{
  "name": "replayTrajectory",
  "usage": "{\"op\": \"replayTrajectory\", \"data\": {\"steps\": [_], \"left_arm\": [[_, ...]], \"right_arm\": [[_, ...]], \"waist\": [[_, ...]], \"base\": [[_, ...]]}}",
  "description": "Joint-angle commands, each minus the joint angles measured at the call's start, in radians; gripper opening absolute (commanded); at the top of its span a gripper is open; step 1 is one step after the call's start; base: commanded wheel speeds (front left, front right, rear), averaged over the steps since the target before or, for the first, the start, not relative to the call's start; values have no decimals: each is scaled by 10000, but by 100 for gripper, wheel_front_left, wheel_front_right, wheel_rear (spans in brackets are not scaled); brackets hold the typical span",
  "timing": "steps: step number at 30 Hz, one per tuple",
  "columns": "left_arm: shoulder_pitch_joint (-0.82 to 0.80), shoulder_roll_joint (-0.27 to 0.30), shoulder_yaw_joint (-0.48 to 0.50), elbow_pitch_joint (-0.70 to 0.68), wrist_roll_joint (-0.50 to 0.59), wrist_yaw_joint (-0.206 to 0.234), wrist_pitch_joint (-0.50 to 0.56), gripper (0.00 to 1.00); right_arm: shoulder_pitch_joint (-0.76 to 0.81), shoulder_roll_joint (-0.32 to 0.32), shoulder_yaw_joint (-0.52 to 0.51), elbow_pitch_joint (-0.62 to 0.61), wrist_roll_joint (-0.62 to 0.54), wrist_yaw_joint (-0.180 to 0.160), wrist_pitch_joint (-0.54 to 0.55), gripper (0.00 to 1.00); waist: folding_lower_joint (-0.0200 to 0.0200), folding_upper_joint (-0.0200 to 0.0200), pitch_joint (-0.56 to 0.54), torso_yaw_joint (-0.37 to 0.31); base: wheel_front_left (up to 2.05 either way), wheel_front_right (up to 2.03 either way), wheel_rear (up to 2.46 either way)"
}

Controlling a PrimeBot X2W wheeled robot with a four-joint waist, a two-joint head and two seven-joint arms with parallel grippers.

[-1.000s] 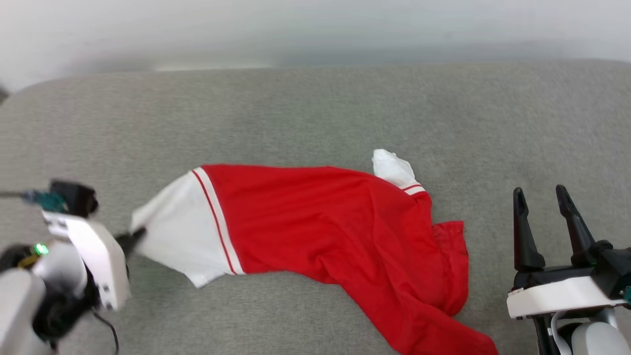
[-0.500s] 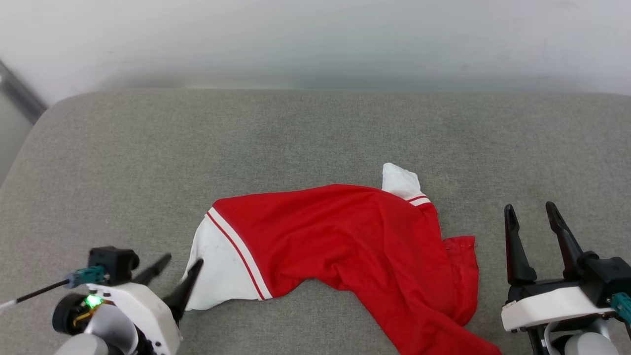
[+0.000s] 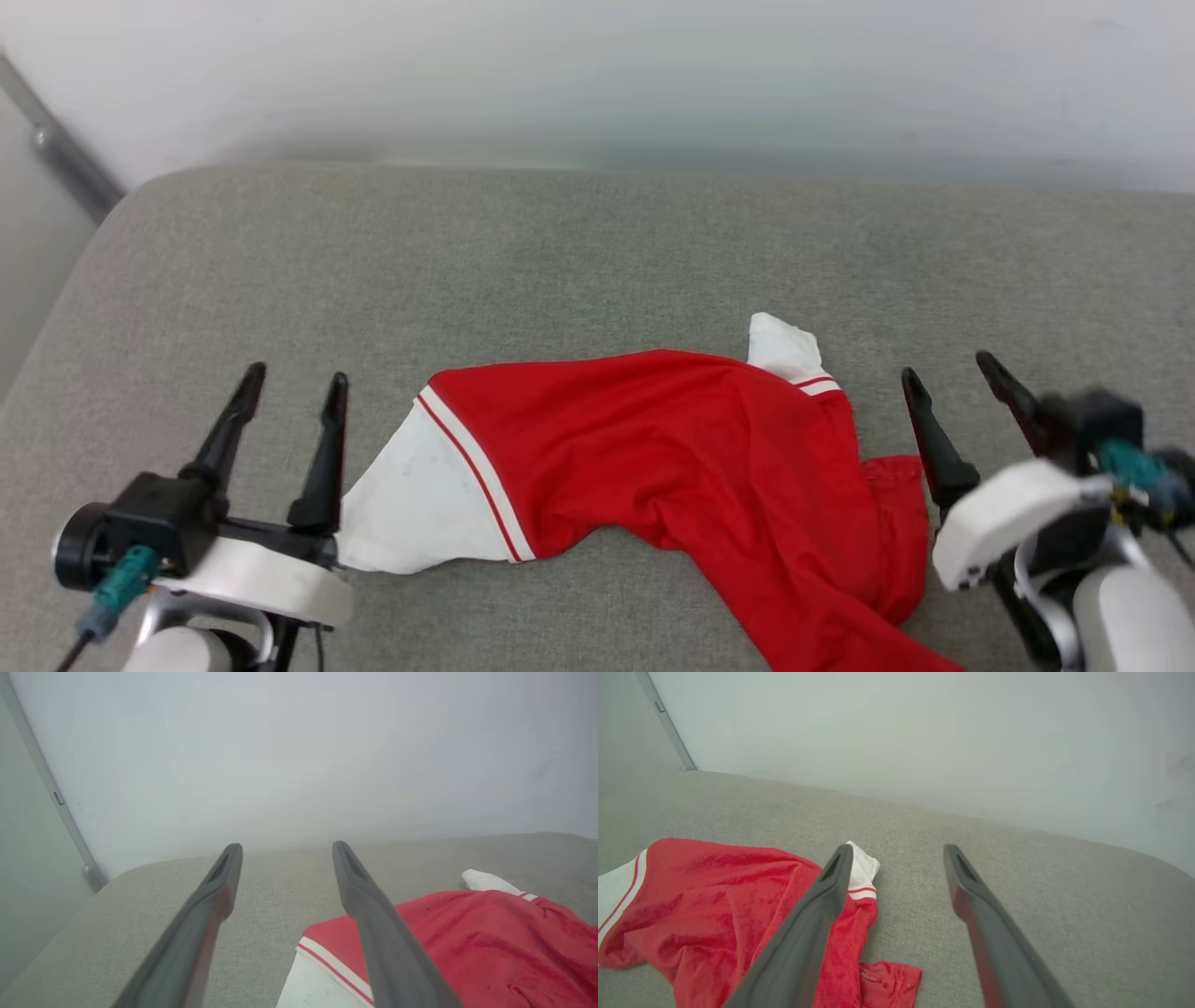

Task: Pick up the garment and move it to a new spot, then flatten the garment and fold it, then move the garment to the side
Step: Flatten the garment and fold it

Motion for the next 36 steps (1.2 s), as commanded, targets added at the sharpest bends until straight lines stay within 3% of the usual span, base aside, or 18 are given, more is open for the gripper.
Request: {"op": "replayTrajectory", "data": {"steps": [1,5,6,10,14,18,26,27,28,29,36], "left_arm": [[215,-207,73,-229,312,30,-66,100],[274,-827,122,-506,784,-152,-60,100],[274,-827,122,-506,784,-152,-60,100],[81,-1319,109,-293,1104,-468,-61,100],[-144,-1738,154,-72,1354,-805,-52,100],[-413,-2170,194,133,1638,-1161,-53,100],[-362,-2664,442,247,1988,-1515,-54,100],[-328,-2711,463,266,2015,-1555,-54,100],[-303,-2729,485,283,2050,-1579,-54,100],[-280,-2744,513,297,2087,-1611,-54,100],[-143,-2773,804,456,2263,-1747,-54,100]], "right_arm": [[-468,-368,305,-128,339,-7,974,100],[-1807,-1440,1227,-24,1068,-7,4205,100],[-1807,-1440,1227,-24,1068,-7,4205,100],[-3189,-1955,1878,568,1673,-7,7080,100],[-4177,-2137,2142,1534,1874,-7,8755,100],[-4876,-2201,2071,2784,1500,-7,9434,100],[-4821,-2032,1752,4377,1219,-5,8939,100],[-4726,-2048,1782,4548,1212,-5,8912,68],[-4635,-2069,1817,4683,1211,-5,8853,7],[-4570,-2109,1842,4779,1229,-5,8753,0],[-4853,-2111,1460,4473,1582,-8,7140,0]], "waist": [[1,0,259,225],[1,0,669,607],[1,0,669,607],[1,0,1029,1042],[1,0,1320,1529],[1,0,1555,2078],[1,0,1791,2573],[1,0,1801,2591],[1,0,1803,2599],[1,0,1796,2597],[1,0,1355,2109]], "base": [[0,0,0],[0,0,0],[0,0,0],[0,0,0],[0,0,0],[0,0,0],[0,0,0],[0,0,0],[0,0,0],[0,0,0],[0,0,0]]}}
